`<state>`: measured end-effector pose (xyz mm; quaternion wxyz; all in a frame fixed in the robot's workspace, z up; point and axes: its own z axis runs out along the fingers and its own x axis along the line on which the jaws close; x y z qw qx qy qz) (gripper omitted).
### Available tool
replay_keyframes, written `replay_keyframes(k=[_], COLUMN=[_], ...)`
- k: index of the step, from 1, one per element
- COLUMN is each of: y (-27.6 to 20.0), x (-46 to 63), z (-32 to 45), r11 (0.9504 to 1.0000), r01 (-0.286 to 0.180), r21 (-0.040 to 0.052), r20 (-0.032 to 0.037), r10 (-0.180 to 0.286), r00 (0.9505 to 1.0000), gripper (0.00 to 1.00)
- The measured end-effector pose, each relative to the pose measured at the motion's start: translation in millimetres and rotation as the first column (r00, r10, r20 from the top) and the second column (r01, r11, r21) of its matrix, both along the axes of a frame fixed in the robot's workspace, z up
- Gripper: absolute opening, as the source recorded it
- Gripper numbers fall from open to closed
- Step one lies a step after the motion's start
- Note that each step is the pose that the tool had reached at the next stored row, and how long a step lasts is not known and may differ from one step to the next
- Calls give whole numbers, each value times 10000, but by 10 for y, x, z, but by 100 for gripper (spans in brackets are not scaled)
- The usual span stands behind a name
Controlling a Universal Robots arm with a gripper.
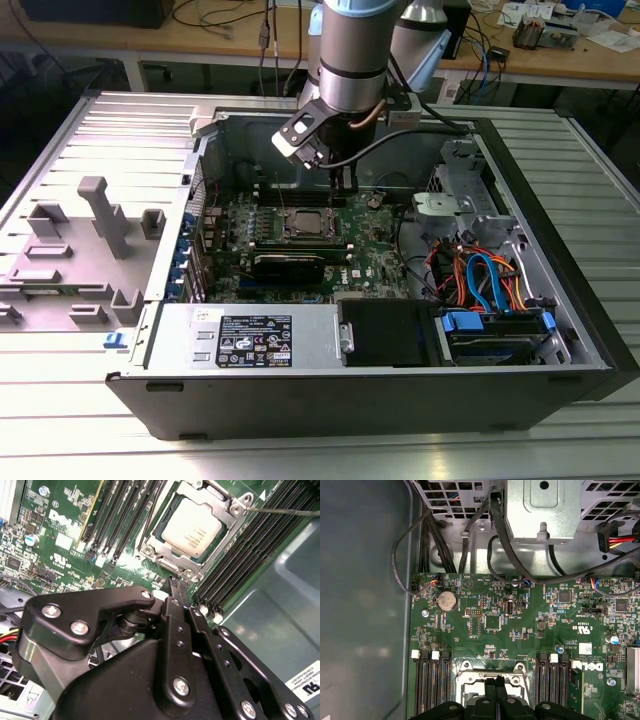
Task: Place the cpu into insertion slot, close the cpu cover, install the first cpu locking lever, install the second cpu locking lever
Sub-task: 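Close the cpu cover, then install the first cpu locking lever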
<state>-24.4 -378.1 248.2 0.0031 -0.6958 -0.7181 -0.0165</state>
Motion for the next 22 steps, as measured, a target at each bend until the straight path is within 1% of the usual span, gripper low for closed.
replay_keyframes(k=[2, 4, 5, 8, 22], y=[0, 0, 0, 1, 0], x=[-108, -175, -236, -311, -331], z=[-1, -1, -2, -4, -3], r11=[10000, 10000, 10000, 10000, 10000], r01=[1, 0, 3, 3, 3], r21=[0, -1, 0, 2, 3], r20=[0, -1, 1, 1, 0], r10=[-1, 0, -3, -3, -3], r00=[10000, 10000, 10000, 10000, 10000], gripper=[11, 11, 11, 11, 11])
